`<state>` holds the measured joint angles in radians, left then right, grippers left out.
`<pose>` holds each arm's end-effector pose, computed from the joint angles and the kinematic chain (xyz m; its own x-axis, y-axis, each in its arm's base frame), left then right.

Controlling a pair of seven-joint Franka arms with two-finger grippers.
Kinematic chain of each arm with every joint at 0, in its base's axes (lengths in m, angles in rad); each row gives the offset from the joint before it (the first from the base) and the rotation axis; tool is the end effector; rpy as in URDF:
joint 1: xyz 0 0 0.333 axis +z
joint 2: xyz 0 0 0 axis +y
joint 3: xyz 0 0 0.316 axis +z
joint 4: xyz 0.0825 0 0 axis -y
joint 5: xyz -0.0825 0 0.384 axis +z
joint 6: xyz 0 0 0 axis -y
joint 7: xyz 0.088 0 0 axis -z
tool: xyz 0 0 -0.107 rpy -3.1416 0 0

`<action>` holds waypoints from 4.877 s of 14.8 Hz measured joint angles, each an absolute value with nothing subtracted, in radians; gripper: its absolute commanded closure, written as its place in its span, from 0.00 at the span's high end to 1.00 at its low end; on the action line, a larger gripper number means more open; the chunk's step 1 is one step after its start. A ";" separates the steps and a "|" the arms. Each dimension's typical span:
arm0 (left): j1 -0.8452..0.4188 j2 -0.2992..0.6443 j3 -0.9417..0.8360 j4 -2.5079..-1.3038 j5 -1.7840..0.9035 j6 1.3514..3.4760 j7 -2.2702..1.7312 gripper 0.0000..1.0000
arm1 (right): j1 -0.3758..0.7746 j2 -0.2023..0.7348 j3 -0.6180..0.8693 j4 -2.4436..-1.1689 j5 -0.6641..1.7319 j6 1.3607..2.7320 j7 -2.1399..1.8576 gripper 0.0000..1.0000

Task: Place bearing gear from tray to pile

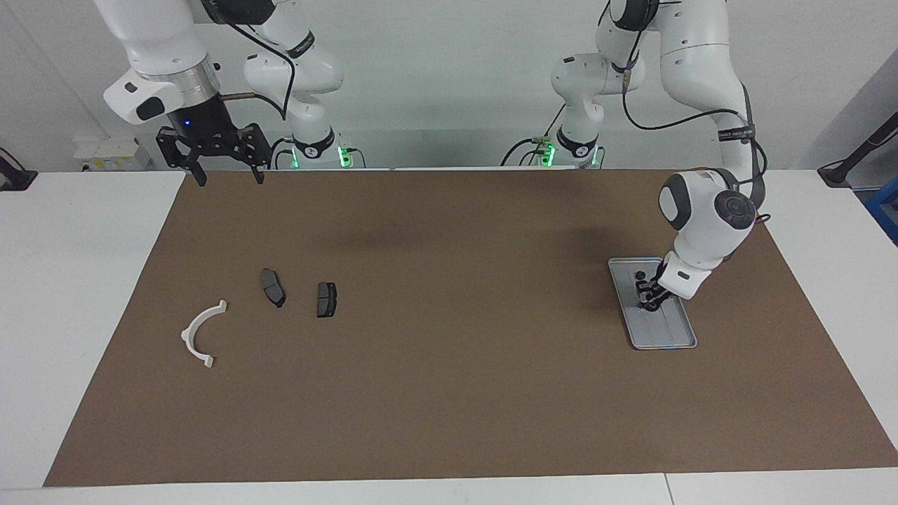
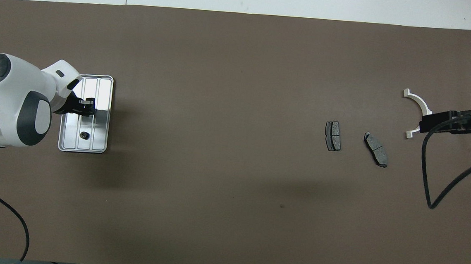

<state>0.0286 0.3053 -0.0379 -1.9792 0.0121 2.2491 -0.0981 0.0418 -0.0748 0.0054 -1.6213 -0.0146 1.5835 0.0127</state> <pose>0.6021 -0.0045 0.3106 0.9960 0.0825 -0.0352 0.0825 -0.9966 -0.0012 0.5319 0.0237 0.6424 0.9987 0.0346 0.0372 0.0341 -0.9993 0.0145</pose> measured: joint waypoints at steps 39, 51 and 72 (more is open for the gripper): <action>-0.139 0.119 -0.022 -2.112 0.007 2.183 -0.155 0.90 | 0.223 -0.083 0.029 -1.728 0.002 1.676 0.310 1.00; 0.043 0.164 -0.038 -2.176 0.007 2.248 0.046 0.61 | 0.609 0.346 0.032 -1.671 0.002 2.085 0.938 1.00; 0.040 0.079 -0.049 -1.923 0.004 1.847 -0.092 0.14 | 0.682 0.761 0.017 -1.301 -0.071 2.086 1.060 0.96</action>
<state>0.0395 0.0791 -0.0494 -1.9235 0.0044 1.8471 -0.0924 0.6819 0.7607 0.0174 -1.3011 -0.0712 2.0861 1.0597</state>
